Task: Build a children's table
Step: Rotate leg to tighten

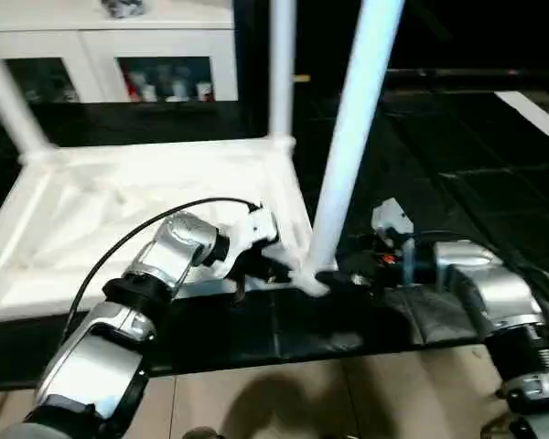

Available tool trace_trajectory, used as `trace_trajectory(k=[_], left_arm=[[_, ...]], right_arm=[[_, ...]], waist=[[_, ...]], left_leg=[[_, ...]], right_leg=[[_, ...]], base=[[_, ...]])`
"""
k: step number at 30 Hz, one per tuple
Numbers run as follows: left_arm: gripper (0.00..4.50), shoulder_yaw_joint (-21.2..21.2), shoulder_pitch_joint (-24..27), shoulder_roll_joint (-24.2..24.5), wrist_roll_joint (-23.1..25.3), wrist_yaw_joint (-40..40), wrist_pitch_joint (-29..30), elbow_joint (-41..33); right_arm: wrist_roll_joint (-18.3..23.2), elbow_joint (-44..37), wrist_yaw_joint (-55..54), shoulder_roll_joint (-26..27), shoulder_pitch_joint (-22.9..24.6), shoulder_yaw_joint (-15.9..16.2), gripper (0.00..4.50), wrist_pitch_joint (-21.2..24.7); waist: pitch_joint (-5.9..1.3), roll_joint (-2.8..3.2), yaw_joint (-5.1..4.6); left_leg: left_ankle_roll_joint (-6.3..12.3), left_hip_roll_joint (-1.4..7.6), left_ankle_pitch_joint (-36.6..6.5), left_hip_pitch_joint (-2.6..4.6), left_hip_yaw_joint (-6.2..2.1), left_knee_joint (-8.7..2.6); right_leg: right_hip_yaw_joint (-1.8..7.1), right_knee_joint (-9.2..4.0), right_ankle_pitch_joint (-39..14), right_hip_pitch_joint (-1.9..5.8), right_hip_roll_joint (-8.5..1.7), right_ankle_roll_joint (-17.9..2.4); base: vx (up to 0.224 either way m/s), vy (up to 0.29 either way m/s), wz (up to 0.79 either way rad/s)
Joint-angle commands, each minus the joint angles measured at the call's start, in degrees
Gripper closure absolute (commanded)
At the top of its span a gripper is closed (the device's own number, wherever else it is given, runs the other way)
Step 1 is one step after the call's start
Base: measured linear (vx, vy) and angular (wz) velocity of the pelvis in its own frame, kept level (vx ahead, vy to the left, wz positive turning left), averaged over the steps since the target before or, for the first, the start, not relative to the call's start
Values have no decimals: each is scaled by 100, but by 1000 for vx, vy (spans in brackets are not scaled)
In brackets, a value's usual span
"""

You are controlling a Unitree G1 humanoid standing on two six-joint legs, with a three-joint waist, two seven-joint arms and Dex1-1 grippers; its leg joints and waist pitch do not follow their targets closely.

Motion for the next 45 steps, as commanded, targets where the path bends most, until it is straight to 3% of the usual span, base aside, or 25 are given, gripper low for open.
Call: trace_trajectory(k=[1,4,12,25,35,37,39,42,43,45], left_arm=[[450,-286,2,-4,91,-462,-202,-193],[450,-407,60,74,119,-750,-360,-278],[450,-574,140,154,124,-927,-509,-461],[450,-657,253,202,121,-983,-568,-653],[450,-609,303,145,159,-677,-401,-636],[450,-442,300,-6,94,-298,-58,-559],[450,-419,296,-29,84,-246,-14,-551],[450,-171,219,-289,-25,316,385,-451],[450,-97,191,-365,-58,479,485,-416],[450,81,97,-560,-111,950,699,-315]], right_arm=[[99,-40,332,-87,-52,101,42,40],[67,135,634,-118,-184,180,80,49],[-94,496,888,-115,-463,447,129,-48],[-132,669,848,8,-527,448,237,-274],[-8,382,907,46,-343,440,254,-173],[118,54,703,74,-90,362,255,36],[126,20,651,85,-60,348,255,61],[-4,-112,-208,321,147,196,256,203],[-86,-111,-522,417,188,154,256,217],[-326,-15,-1413,754,236,42,257,145]], waist=[[-447,-35,-16],[-454,-37,-18],[-446,-61,-11],[-456,-54,-23],[-449,-45,-46],[-442,-38,-30],[-411,-40,-29],[-363,-40,-76],[-363,-40,-76],[-355,-49,-159]], left_leg=[[429,38,-1132,61,67,-382],[384,39,-1096,45,61,-385],[326,40,-1055,46,64,-386],[336,37,-999,39,64,-381],[331,34,-1048,50,68,-384],[326,44,-1033,74,70,-389],[303,45,-1283,111,76,-403],[150,18,-1654,133,48,-440],[150,18,-1654,133,48,-440],[59,-40,-1779,125,27,-433]], right_leg=[[224,-370,-1547,403,-244,-1208],[225,-364,-1565,410,-251,-1181],[226,-364,-1685,408,-258,-1150],[226,-343,-1587,418,-254,-1159],[230,-361,-1633,418,-241,-1143],[238,-353,-1565,408,-228,-1167],[237,-394,-1798,388,-237,-1187],[217,-486,-2599,386,-248,-907],[217,-486,-2599,386,-248,-907],[173,-578,-3241,387,-255,-572]], base=[[0,0,0],[0,0,0],[0,0,0],[0,0,0],[0,0,0],[0,0,0],[0,0,0],[0,0,0],[0,0,0],[0,0,0]])
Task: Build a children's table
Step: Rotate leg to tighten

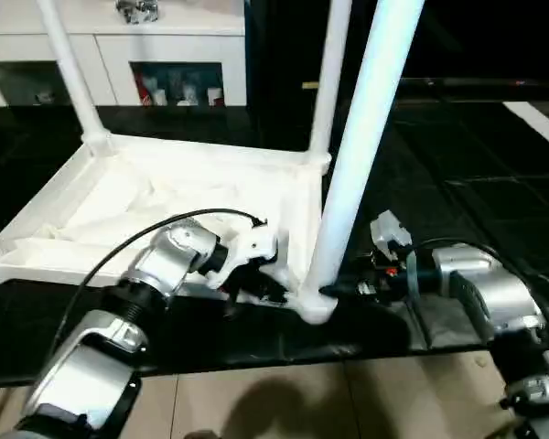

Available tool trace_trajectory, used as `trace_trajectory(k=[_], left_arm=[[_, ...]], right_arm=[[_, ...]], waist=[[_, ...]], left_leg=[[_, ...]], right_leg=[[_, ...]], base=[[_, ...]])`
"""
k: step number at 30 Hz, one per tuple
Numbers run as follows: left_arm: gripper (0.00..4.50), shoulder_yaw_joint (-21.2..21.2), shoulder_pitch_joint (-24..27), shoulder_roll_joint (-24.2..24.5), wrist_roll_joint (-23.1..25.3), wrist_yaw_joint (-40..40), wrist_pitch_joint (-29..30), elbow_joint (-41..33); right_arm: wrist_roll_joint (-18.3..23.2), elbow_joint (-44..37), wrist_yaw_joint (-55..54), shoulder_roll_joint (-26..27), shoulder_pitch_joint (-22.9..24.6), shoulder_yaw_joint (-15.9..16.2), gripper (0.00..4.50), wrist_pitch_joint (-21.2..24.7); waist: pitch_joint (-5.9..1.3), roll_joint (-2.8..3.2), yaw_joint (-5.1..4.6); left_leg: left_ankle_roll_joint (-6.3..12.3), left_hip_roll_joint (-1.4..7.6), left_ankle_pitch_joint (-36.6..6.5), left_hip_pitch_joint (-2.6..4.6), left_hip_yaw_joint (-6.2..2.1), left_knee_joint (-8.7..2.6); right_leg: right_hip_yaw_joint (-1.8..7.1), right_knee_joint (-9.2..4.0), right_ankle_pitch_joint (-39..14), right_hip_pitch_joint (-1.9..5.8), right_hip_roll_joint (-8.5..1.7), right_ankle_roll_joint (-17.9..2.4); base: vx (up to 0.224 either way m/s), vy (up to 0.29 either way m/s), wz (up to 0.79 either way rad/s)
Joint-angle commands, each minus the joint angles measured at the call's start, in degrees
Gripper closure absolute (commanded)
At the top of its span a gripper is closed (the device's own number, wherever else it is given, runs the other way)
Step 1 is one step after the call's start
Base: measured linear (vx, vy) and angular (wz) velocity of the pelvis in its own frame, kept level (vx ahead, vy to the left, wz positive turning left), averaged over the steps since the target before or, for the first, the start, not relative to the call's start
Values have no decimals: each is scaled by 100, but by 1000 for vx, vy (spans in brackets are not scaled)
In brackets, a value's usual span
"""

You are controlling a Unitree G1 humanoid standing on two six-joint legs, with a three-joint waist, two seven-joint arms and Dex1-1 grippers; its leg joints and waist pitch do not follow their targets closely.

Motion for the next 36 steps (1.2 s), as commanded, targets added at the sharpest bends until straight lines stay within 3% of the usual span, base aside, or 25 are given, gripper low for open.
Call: trace_trajectory(k=[1,2,3,4,5,7,9,11,13,15,17,19,21,26,27,29,30,34,36], left_arm=[[450,121,-169,-507,-204,668,297,38],[450,170,-197,-576,-222,806,366,54],[450,257,-251,-713,-251,1039,504,72],[450,320,-289,-810,-270,1202,602,84],[450,426,-355,-958,-302,1488,728,116],[450,494,-398,-1053,-323,1677,809,135],[450,582,-457,-1186,-338,1965,878,177],[450,699,-558,-1431,-324,2478,931,269],[450,715,-599,-1535,-273,2700,894,317],[450,728,-592,-1540,-248,2742,881,299],[450,720,-567,-1489,-204,2724,860,262],[450,694,-527,-1403,-168,2651,814,236],[450,666,-463,-1280,-140,2514,749,210],[450,596,-433,-1104,-107,2310,612,270],[450,527,-417,-991,-68,2142,513,311],[450,477,-399,-898,-48,1955,432,327],[450,432,-384,-804,-36,1754,373,344],[450,284,-375,-597,52,1288,121,421],[450,252,-379,-556,67,1179,62,444]], right_arm=[[-178,24,-970,493,5,86,259,68],[-211,54,-1219,622,-1,39,259,91],[-266,129,-1665,864,-51,-31,259,137],[-305,180,-1976,1032,-86,-78,259,170],[-361,323,-2412,1267,-185,-134,259,164],[-397,417,-2692,1416,-252,-169,259,159],[-439,633,-3145,1619,-396,-258,259,129],[-510,1227,-4064,2000,-792,-463,259,-86],[-590,1587,-4611,2224,-1051,-600,259,-269],[-649,1642,-4764,2291,-1104,-641,259,-339],[-750,1586,-4793,2296,-1056,-655,259,-435],[-732,1472,-4757,2247,-951,-692,259,-499],[-620,1349,-4555,2135,-804,-766,189,-607],[-545,1201,-4089,1883,-616,-746,156,-856],[-494,1023,-3812,1701,-476,-727,145,-926],[-408,820,-3486,1519,-340,-743,125,-933],[-284,593,-3093,1314,-199,-766,113,-905],[-68,186,-2139,831,59,-667,94,-882],[-21,125,-1948,725,98,-646,63,-859]], waist=[[-353,-42,-75],[-353,-54,-118],[-340,-39,-201],[-336,-32,-228],[-352,-11,-302],[-370,-36,-384],[-356,-8,-426],[-380,6,-487],[-389,-18,-587],[-410,-13,-602],[-429,-40,-585],[-472,-36,-539],[-491,-29,-474],[-529,-7,-331],[-510,-17,-289],[-499,-8,-273],[-474,-26,-234],[-447,-25,-179],[-443,-23,-161]], left_leg=[[21,-42,-1838,64,2,-430],[30,-52,-1854,39,-5,-431],[41,-63,-1861,-32,-30,-442],[57,-73,-1920,2,-30,-432],[46,-79,-1934,-7,-42,-419],[97,-82,-1914,-59,-74,-445],[165,-77,-1978,-57,-84,-455],[156,-66,-1942,-67,-97,-457],[144,-76,-1936,-78,-108,-455],[230,-74,-1785,-64,-88,-447],[347,-69,-1423,-110,-58,-440],[524,-64,-878,-123,-32,-401],[711,-75,-548,-139,-17,-374],[996,-43,50,-110,-13,-342],[1067,-37,-47,-95,-5,-344],[1039,-29,-179,-95,-4,-351],[941,-31,-490,-88,3,-368],[692,-24,-960,-61,14,-394],[638,-20,-1032,-57,14,-403]], right_leg=[[132,-610,-3402,217,-263,-571],[117,-610,-3443,233,-252,-527],[66,-644,-3592,268,-245,-378],[43,-690,-3689,239,-249,-350],[26,-686,-3654,246,-255,-365],[-15,-697,-3514,316,-248,-333],[-18,-721,-3441,295,-246,-372],[2,-665,-3167,288,-262,-546],[8,-642,-2966,291,-256,-695],[53,-614,-2616,287,-260,-853],[97,-546,-2091,322,-256,-1022],[140,-424,-1249,347,-248,-1302],[156,-364,-829,378,-248,-1431],[171,-238,91,369,-235,-1733],[169,-248,63,359,-229,-1764],[179,-258,-88,354,-241,-1751],[180,-307,-469,361,-233,-1644],[199,-384,-1125,337,-229,-1424],[206,-398,-1238,324,-227,-1355]], base=[[0,0,0],[0,0,0],[0,0,0],[0,0,0],[0,0,0],[0,0,0],[0,0,0],[0,0,0],[0,0,0],[0,0,0],[0,0,0],[52,-25,4],[52,-30,4],[0,0,0],[0,0,0],[0,0,0],[0,0,0],[0,0,0],[0,0,0]])
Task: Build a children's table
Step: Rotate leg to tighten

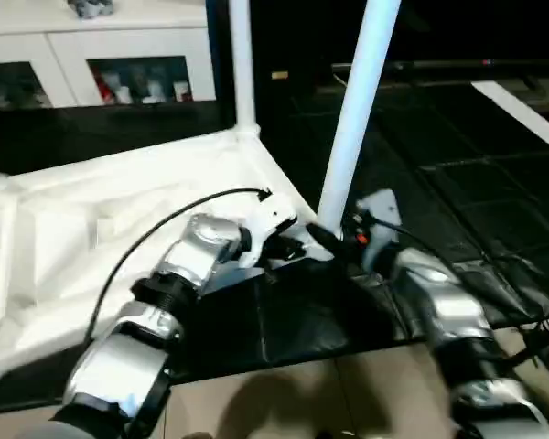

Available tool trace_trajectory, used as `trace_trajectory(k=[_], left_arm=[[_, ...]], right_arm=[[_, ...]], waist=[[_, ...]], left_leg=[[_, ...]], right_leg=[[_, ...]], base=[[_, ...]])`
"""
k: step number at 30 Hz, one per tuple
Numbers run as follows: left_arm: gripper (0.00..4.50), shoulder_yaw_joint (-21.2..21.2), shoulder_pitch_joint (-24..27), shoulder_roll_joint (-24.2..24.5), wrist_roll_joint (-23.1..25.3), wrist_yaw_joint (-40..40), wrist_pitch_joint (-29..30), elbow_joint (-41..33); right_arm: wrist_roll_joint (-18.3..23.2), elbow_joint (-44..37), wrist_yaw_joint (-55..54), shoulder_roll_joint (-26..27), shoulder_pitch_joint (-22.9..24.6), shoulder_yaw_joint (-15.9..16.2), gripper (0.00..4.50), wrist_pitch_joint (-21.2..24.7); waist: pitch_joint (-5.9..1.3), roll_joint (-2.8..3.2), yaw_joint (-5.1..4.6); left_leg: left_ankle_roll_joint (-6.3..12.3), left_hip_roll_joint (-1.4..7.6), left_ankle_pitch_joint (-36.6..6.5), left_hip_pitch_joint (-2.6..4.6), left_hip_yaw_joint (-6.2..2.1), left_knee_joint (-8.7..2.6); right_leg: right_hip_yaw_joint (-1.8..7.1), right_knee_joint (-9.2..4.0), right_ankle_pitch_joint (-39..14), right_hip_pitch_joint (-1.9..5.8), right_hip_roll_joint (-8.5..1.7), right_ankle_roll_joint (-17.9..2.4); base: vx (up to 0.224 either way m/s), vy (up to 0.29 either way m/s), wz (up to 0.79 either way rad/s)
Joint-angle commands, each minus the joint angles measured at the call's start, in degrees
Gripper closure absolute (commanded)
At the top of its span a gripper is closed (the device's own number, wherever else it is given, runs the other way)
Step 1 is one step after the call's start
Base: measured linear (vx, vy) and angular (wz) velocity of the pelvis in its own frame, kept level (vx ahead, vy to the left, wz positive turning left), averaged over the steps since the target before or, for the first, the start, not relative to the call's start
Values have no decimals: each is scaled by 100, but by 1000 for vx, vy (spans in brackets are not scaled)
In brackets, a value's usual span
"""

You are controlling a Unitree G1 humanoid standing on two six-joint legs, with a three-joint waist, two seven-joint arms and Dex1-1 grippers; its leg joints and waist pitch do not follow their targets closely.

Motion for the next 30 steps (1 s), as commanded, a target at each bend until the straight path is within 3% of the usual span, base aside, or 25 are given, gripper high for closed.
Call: trace_trajectory(k=[1,4,8,9,12,13,16,18,21,23,30], left_arm=[[450,-214,-28,78,67,-513,-290,41],[450,-363,-41,238,75,-992,-558,100],[450,-512,-52,374,94,-1453,-839,112],[450,-653,-35,470,118,-1818,-994,72],[450,-795,0,556,138,-2176,-1141,7],[450,-845,17,581,134,-2310,-1194,-28],[450,-920,51,623,108,-2566,-1278,-99],[450,-1003,97,673,94,-2783,-1355,-182],[450,-1093,136,734,87,-2996,-1439,-255],[450,-1137,155,769,89,-3102,-1481,-297],[450,-1225,201,814,117,-3264,-1540,-443]], right_arm=[[184,-277,682,-297,86,79,60,69],[251,-517,1437,-714,189,291,30,218],[319,-630,1979,-990,195,460,30,362],[335,-639,2380,-1169,144,615,30,424],[332,-582,2740,-1298,50,747,30,441],[326,-509,2842,-1320,-13,774,30,443],[319,-325,2997,-1335,-156,818,30,431],[336,-196,3210,-1332,-274,888,63,443],[399,-143,3483,-1350,-361,980,68,524],[410,-117,3626,-1354,-399,1024,106,539],[328,162,3793,-1237,-550,1109,167,393]], waist=[[-439,-26,11],[-435,-34,51],[-422,-34,107],[-426,-35,146],[-419,-30,186],[-424,-53,195],[-430,-42,232],[-430,-62,247],[-436,-64,268],[-441,-64,268],[-432,-72,268]], left_leg=[[611,27,-1033,33,100,-355],[620,33,-1063,32,101,-353],[573,48,-1100,16,98,-362],[557,52,-1155,50,98,-362],[486,82,-1211,93,120,-369],[461,92,-1202,73,129,-377],[397,107,-1168,80,137,-384],[384,108,-1139,87,150,-379],[404,114,-1082,89,154,-375],[419,115,-1063,78,151,-374],[349,107,-1073,71,151,-380]], right_leg=[[233,-364,-1326,475,-225,-1240],[237,-386,-1459,477,-226,-1179],[218,-403,-1750,474,-241,-1074],[206,-425,-1890,461,-244,-1054],[230,-399,-1780,430,-239,-1160],[228,-381,-1722,451,-245,-1174],[229,-357,-1728,451,-261,-1171],[237,-355,-1697,439,-258,-1175],[246,-324,-1523,439,-256,-1232],[246,-308,-1457,450,-260,-1271],[245,-326,-1667,452,-269,-1181]], base=[[0,0,0],[0,0,0],[0,0,0],[0,0,0],[0,0,0],[0,0,0],[0,0,0],[0,0,0],[0,0,0],[0,0,0],[0,0,0]])
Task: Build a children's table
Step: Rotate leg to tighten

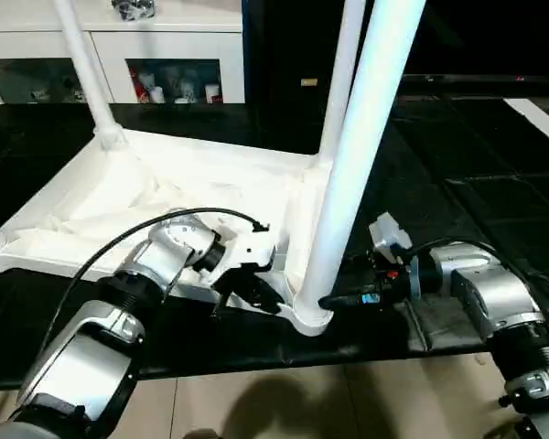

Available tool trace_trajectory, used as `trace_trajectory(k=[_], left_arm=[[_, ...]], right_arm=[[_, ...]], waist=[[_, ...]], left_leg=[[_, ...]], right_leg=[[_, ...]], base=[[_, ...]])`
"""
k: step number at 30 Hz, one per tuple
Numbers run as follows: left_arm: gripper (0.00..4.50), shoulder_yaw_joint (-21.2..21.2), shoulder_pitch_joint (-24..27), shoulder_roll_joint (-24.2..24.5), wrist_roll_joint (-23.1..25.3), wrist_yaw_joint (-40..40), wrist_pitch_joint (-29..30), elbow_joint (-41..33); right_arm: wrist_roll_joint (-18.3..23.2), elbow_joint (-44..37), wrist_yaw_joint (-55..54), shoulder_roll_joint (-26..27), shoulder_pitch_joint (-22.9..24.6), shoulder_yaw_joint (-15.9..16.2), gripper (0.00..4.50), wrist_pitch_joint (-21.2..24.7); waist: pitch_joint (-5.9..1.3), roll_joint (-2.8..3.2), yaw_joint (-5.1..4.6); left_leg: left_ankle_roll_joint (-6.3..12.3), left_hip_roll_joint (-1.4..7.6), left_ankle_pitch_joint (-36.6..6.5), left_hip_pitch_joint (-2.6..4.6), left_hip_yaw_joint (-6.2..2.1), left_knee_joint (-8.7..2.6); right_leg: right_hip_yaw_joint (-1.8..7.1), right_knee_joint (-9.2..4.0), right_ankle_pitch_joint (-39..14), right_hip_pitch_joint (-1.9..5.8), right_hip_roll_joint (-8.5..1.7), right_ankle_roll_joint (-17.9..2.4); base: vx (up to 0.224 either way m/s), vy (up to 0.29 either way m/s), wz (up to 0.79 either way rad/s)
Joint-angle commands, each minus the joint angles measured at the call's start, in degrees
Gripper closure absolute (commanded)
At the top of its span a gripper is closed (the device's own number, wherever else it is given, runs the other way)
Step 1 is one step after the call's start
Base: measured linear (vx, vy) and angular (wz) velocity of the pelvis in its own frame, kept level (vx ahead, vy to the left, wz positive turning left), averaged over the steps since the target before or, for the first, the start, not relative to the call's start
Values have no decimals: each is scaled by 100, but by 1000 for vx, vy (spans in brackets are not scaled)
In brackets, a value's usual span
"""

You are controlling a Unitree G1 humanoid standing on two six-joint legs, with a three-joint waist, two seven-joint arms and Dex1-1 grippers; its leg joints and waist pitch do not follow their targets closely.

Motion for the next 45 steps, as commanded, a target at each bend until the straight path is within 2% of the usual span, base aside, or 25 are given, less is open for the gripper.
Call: trace_trajectory(k=[1,3,8,12,20,23,26,27,29,31,32,33,34,35,36,37,38,39,40,41,42,43,44,45], left_arm=[[450,-312,64,-64,109,-347,-78,-188],[450,-333,77,-59,101,-376,-87,-246],[450,-389,115,-66,80,-404,-74,-370],[450,-419,174,-58,73,-404,-59,-459],[450,-430,263,-15,89,-348,6,-553],[450,-296,233,-112,153,73,314,-398],[450,-133,188,-239,123,441,575,-269],[450,23,151,-352,63,755,880,-235],[450,178,107,-471,1,1071,1140,-195],[450,306,78,-582,-47,1364,1349,-158],[450,389,53,-664,-67,1582,1474,-130],[450,461,32,-743,-88,1768,1585,-115],[450,516,15,-805,-108,1900,1684,-110],[450,584,-9,-875,-142,2034,1769,-96],[450,669,-51,-972,-185,2209,1882,-70],[450,731,-88,-1053,-207,2356,1976,-55],[450,818,-138,-1166,-216,2579,2100,-39],[450,879,-173,-1239,-225,2728,2161,-22],[450,945,-214,-1315,-243,2888,2219,7],[450,1017,-268,-1406,-266,3102,2269,53],[450,1074,-313,-1476,-278,3295,2282,100],[450,1136,-361,-1554,-280,3517,2281,160],[450,1174,-390,-1601,-278,3655,2276,197],[450,1201,-406,-1629,-265,3766,2257,220]], right_arm=[[-49,105,4,5,-162,-17,167,-94],[-55,161,24,46,-198,0,195,-121],[-95,292,-24,167,-277,45,224,-234],[-142,396,-75,253,-326,63,249,-339],[-91,318,83,296,-279,131,257,-256],[-31,80,-9,289,-92,84,258,-152],[-72,-49,-311,324,83,17,259,-96],[-217,-53,-907,461,183,-106,259,-72],[-385,-20,-1623,638,247,-242,259,-47],[-483,-3,-2201,809,294,-357,260,48],[-529,-1,-2624,966,323,-450,260,105],[-550,-6,-3027,1142,346,-545,261,186],[-564,-9,-3323,1280,357,-610,261,245],[-587,16,-3608,1419,346,-666,261,285],[-602,95,-3998,1621,295,-747,261,331],[-607,182,-4331,1797,229,-810,261,364],[-614,314,-4793,2043,123,-908,261,393],[-628,431,-5071,2179,30,-972,261,371],[-648,579,-5368,2307,-84,-1037,261,327],[-657,763,-5707,2456,-231,-1129,261,268],[-645,923,-5957,2573,-364,-1208,261,212],[-675,1103,-6258,2682,-532,-1276,261,182],[-698,1211,-6441,2746,-637,-1315,261,170],[-715,1262,-6530,2784,-688,-1343,261,111]], waist=[[-429,-61,-31],[-423,-63,-30],[-422,-63,-41],[-404,-58,-64],[-412,-53,-84],[-413,-48,-85],[-373,-46,-59],[-353,-40,-73],[-315,-53,-128],[-305,-58,-194],[-301,-54,-235],[-292,-18,-299],[-308,-9,-373],[-313,-5,-421],[-321,45,-508],[-330,70,-562],[-323,76,-669],[-287,148,-748],[-259,183,-846],[-239,178,-883],[-213,219,-860],[-193,160,-857],[-177,92,-893],[-153,-75,-981]], left_leg=[[341,38,-1116,21,73,-396],[330,38,-1115,23,72,-398],[313,30,-1126,17,73,-394],[276,30,-1242,16,66,-407],[276,36,-1252,23,62,-411],[289,35,-1217,36,70,-408],[259,32,-1430,83,83,-422],[203,24,-1650,102,65,-435],[88,-26,-1966,137,37,-424],[27,-59,-2030,148,6,-419],[22,-62,-2099,149,-12,-419],[23,-68,-2217,132,-30,-429],[3,-84,-2299,118,-61,-424],[3,-79,-2331,98,-78,-435],[18,-48,-2439,68,-123,-462],[25,-29,-2511,66,-145,-476],[18,2,-2658,-48,-217,-528],[45,56,-3164,-2,-261,-575],[43,141,-3656,25,-327,-652],[43,183,-3871,-18,-357,-708],[-11,307,-4361,-78,-413,-893],[-47,291,-4522,0,-357,-936],[-73,130,-4415,163,-272,-792],[-7,-329,-3342,545,-109,-95]], right_leg=[[221,-336,-1723,354,-265,-1218],[226,-347,-1792,351,-261,-1181],[230,-340,-1807,349,-252,-1166],[223,-365,-2051,344,-253,-1092],[227,-358,-2008,343,-247,-1104],[232,-345,-1875,336,-235,-1164],[235,-409,-2212,300,-233,-1082],[217,-438,-2591,294,-237,-996],[167,-560,-3456,259,-256,-664],[122,-638,-3865,248,-267,-408],[93,-658,-3964,248,-260,-343],[37,-709,-4074,263,-249,-222],[-51,-755,-4121,300,-246,-107],[-78,-770,-4069,321,-249,-83],[-127,-776,-3880,357,-255,-118],[-154,-781,-3729,378,-266,-171],[-230,-759,-3527,491,-275,-160],[-332,-814,-3492,494,-241,-106],[-373,-734,-3198,556,-244,-163],[-348,-632,-3036,603,-224,-172],[-206,-262,-2554,702,-221,-294],[-50,-180,-2411,598,-219,-416],[-92,-476,-3029,404,-196,-384],[-538,-1222,-4944,-24,-271,117]], base=[[0,0,0],[0,0,0],[0,0,0],[0,0,0],[0,0,0],[0,0,0],[0,0,0],[0,0,0],[0,0,0],[0,0,0],[0,0,0],[-51,17,-11],[0,0,0],[0,0,0],[0,0,0],[-44,44,-24],[-44,44,-24],[-38,38,-23],[0,0,0],[0,0,0],[0,0,0],[0,0,0],[0,0,0],[0,0,0]])
